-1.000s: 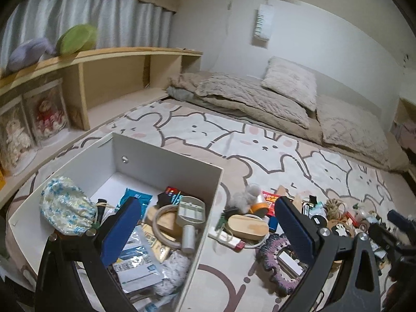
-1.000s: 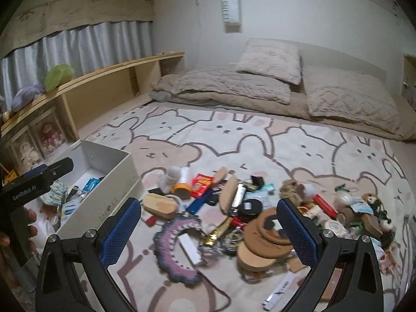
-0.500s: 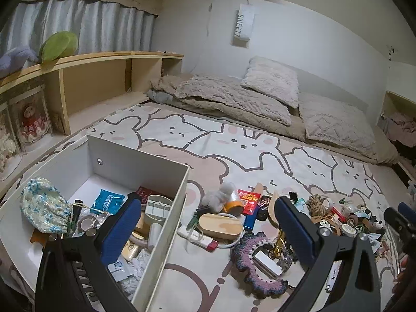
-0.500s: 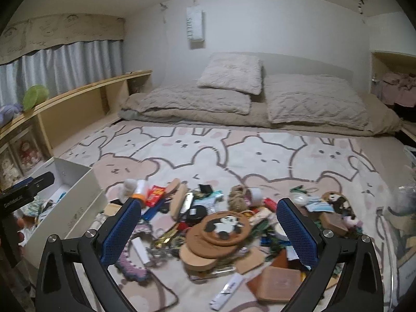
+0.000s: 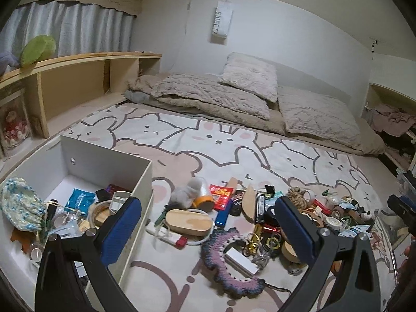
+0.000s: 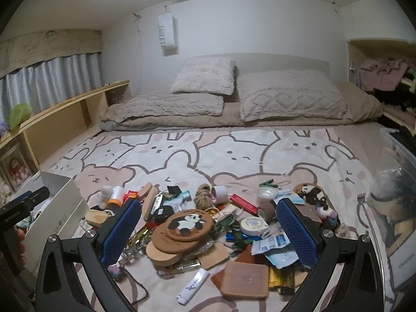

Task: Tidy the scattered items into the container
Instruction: 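Move the right tool to the square cork coaster while the left tool approaches the crocheted ring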

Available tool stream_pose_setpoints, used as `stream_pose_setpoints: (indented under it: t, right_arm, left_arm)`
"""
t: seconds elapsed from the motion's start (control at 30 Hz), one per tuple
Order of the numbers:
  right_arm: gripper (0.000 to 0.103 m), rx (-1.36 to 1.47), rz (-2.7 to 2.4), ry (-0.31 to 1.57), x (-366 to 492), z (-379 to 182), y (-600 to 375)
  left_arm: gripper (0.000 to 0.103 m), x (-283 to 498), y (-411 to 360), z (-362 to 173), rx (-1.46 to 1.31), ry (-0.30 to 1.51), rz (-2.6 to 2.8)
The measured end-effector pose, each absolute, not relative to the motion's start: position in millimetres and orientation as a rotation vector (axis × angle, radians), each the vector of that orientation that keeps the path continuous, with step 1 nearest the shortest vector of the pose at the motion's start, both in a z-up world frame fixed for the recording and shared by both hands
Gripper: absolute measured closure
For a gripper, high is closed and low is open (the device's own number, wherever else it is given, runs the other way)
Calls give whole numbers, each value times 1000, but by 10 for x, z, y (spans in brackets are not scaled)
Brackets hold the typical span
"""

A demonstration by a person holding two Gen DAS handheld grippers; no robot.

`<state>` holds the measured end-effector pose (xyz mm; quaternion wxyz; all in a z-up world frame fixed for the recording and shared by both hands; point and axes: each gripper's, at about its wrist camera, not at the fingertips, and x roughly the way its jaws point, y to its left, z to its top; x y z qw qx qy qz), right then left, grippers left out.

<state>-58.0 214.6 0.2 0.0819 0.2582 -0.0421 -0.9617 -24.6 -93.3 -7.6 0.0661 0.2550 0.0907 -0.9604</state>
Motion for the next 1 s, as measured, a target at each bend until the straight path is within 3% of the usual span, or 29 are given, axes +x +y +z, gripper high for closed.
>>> stream_pose_setpoints:
  t: [0.7, 1.0]
  right_arm:
    - [0, 1098, -2807, -318, -724, -642, 2546]
    - [0, 1238, -2765, -310, -744, -894, 2561]
  left_arm:
    - [0, -524, -807, -558, 1000, 217, -2818]
    - [0, -697, -640, -956, 1175, 58, -2719]
